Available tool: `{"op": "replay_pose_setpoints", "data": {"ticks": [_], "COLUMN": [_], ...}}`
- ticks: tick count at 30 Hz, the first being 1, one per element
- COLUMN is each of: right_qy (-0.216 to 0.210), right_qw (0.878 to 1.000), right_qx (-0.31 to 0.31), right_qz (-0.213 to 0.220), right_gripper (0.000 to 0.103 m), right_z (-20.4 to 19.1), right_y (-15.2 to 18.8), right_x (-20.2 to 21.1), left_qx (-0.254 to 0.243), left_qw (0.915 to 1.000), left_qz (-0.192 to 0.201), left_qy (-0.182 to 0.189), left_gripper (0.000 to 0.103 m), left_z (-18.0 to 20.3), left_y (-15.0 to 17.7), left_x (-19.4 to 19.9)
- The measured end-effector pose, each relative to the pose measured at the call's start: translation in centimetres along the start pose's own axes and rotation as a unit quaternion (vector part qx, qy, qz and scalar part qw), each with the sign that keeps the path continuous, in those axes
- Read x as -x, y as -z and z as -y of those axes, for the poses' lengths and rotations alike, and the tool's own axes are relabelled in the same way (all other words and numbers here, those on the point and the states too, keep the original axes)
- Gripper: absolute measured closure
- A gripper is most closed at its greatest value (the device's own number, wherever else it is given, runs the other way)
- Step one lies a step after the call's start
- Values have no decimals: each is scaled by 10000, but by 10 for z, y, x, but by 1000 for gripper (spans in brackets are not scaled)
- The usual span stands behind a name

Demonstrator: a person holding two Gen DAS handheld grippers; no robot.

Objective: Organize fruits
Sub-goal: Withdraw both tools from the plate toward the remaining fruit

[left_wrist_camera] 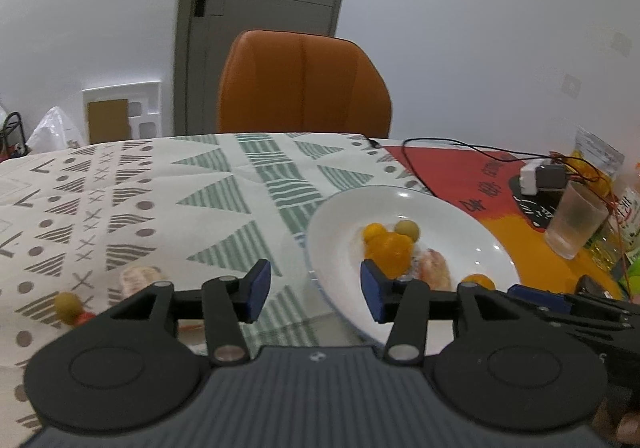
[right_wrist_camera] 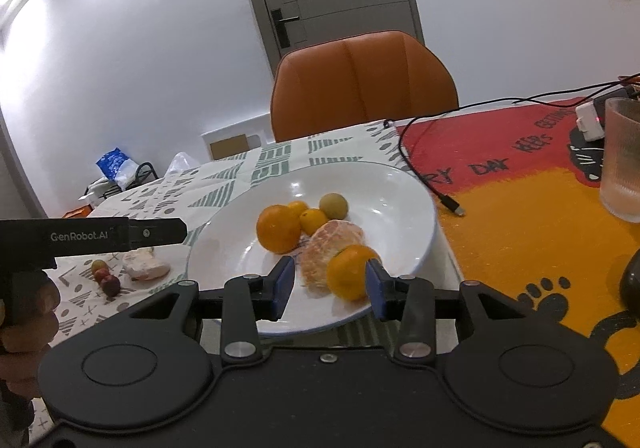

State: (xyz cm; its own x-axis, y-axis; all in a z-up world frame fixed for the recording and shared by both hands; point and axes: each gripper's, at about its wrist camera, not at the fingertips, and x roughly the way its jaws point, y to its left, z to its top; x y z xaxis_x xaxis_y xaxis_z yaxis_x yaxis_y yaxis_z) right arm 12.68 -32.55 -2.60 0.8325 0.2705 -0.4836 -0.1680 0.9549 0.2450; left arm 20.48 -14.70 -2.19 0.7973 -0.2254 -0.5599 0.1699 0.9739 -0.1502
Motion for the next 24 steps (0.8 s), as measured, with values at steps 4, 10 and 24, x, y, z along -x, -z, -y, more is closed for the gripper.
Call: {"op": "replay_pose_setpoints", "data": {"ticks": [4, 10, 24], "right_qy": [-101, -282, -616], "right_qw": [9999, 9995, 9973], "right_qx": [19, 139, 388], "right_qz": [13, 6, -95], "right_gripper": [63, 62, 47], "right_z": [-9, -30, -77], "right_y": [-1, -1, 1], "right_x": [-1, -5, -17], "left_qx": [75, 173, 220], "left_qw": [9999, 9993, 9969], "left_qz": [7, 79, 150], "left_qy": [-111, -329, -737], "left_gripper": [52, 46, 19], "left_z": [-13, -35, -75], "left_y": [1, 3, 13], "left_x": [8, 22, 48]}}
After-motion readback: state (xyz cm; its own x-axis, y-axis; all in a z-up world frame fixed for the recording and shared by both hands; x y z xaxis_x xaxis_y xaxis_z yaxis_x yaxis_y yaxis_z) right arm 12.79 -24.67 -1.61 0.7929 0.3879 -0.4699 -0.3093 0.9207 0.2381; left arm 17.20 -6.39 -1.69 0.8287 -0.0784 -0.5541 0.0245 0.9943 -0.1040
